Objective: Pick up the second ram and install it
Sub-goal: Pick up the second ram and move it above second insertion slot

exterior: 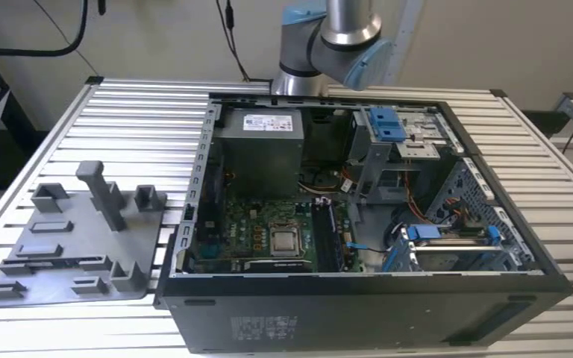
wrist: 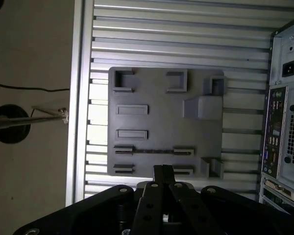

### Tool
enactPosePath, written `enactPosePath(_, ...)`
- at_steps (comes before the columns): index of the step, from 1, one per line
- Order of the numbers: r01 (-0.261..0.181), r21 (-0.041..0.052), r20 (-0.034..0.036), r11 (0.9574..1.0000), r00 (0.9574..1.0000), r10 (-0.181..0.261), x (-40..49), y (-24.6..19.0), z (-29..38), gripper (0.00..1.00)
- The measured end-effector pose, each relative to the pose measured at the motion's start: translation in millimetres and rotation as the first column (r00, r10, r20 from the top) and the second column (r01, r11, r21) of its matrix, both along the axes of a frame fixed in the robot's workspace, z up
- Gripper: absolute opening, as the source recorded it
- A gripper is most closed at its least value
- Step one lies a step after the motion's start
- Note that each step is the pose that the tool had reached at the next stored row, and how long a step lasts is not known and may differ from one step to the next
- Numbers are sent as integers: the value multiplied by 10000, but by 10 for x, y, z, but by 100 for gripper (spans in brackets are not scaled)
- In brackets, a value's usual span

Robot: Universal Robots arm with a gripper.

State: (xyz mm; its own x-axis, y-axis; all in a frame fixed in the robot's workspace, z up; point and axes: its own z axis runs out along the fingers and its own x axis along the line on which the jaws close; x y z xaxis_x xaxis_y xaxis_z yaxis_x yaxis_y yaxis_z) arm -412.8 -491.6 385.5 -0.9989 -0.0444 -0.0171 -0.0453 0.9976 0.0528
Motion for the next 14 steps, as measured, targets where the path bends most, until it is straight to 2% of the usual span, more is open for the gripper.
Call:
enactPosePath(7, -165, 0, -5, 9999, 9999, 165, 0, 0, -1, 11)
enactPosePath(10, -533, -5, -6, 9986, 9986, 533, 0, 1, 0, 11)
enactPosePath(14, -1151, -7, -6, 9934, 9934, 1151, 0, 1, 0, 11)
